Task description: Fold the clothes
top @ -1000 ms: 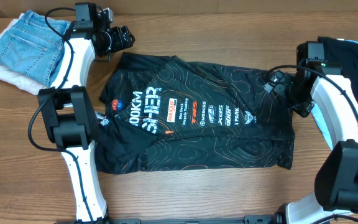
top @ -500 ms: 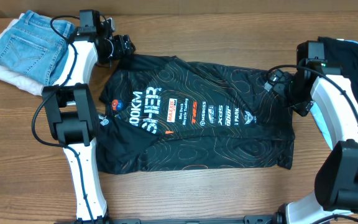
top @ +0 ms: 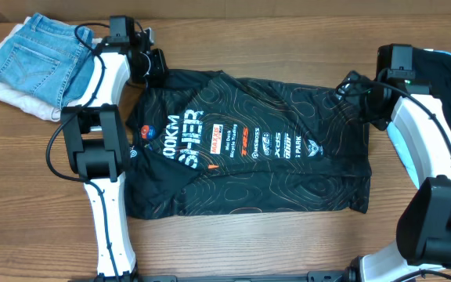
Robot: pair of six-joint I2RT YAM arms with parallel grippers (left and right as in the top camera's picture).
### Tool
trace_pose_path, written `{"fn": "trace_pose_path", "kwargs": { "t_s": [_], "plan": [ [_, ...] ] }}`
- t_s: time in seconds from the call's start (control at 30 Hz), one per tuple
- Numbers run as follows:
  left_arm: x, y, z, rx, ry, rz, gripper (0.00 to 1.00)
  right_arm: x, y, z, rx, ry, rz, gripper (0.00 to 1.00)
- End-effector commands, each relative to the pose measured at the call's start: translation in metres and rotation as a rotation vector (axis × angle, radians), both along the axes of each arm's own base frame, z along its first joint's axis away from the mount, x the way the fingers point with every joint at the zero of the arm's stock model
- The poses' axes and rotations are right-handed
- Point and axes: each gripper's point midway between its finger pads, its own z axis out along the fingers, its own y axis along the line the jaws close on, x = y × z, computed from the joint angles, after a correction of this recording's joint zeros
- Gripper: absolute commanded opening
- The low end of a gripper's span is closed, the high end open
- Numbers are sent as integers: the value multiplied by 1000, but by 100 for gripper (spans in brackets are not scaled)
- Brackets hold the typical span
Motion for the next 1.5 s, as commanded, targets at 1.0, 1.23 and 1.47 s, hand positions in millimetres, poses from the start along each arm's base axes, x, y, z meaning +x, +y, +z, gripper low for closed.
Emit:
{"fn": "trace_pose_path", "kwargs": {
  "t_s": [1.0, 1.23, 1.47],
  "plan": [
    [-20, 29, -4, 55, 109, 26, 4, 79, -72, -90, -23, -168, 78, 79],
    [-20, 29, -4, 54, 109, 26, 4, 79, -72, -91, -23, -167, 78, 58],
    [-20, 30, -4, 54, 108, 26, 4, 79, -71, -100, -19, -154, 79, 51]
  ]
}}
